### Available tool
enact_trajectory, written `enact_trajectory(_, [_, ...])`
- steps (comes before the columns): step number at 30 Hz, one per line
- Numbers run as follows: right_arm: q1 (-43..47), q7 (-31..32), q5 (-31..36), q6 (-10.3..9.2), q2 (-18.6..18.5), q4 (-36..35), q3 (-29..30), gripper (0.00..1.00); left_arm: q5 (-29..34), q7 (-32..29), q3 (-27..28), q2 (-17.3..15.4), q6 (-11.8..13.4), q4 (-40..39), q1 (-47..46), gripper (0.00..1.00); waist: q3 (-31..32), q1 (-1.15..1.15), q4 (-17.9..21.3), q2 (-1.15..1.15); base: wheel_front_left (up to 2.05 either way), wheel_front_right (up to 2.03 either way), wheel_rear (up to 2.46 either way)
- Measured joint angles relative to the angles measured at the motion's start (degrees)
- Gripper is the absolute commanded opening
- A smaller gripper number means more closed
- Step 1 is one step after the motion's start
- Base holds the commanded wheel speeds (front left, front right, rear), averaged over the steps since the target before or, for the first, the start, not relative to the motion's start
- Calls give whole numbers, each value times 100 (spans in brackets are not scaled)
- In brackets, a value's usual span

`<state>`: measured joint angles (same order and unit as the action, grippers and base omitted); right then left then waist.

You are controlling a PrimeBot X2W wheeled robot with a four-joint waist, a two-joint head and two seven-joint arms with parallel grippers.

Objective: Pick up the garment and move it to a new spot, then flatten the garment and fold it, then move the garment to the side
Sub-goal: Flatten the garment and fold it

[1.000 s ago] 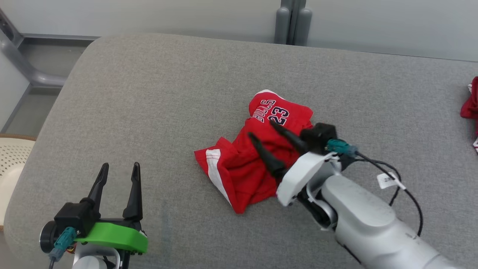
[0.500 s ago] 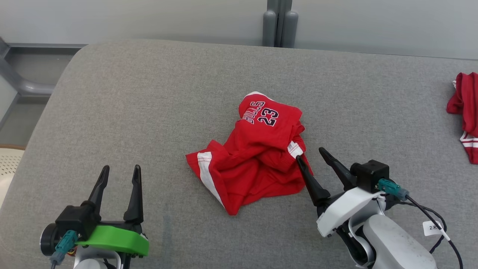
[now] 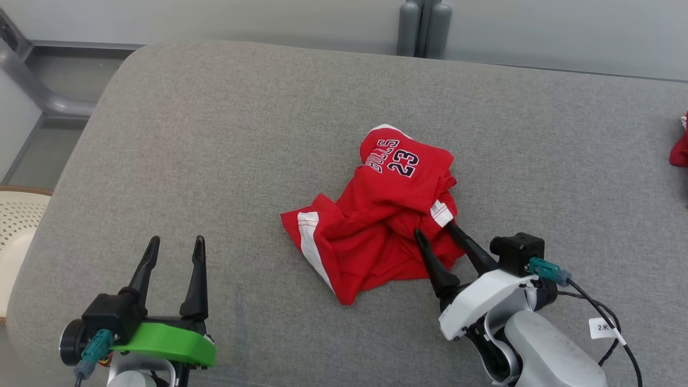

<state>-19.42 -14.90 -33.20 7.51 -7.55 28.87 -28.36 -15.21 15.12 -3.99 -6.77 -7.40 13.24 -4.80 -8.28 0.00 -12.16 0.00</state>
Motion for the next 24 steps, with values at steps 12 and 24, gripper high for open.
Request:
enact_trajectory(12, [-441,-9,681,1,-111,-548,827,0,3,0,26,21,0,24,-25,100,62,0,22,0,0,0,0])
enact_trajectory(24, [-1296,408,476,0,-722,323,1750,20,3,0,-119,62,0,65,-33,100,86,0,-14,0,0,0,0])
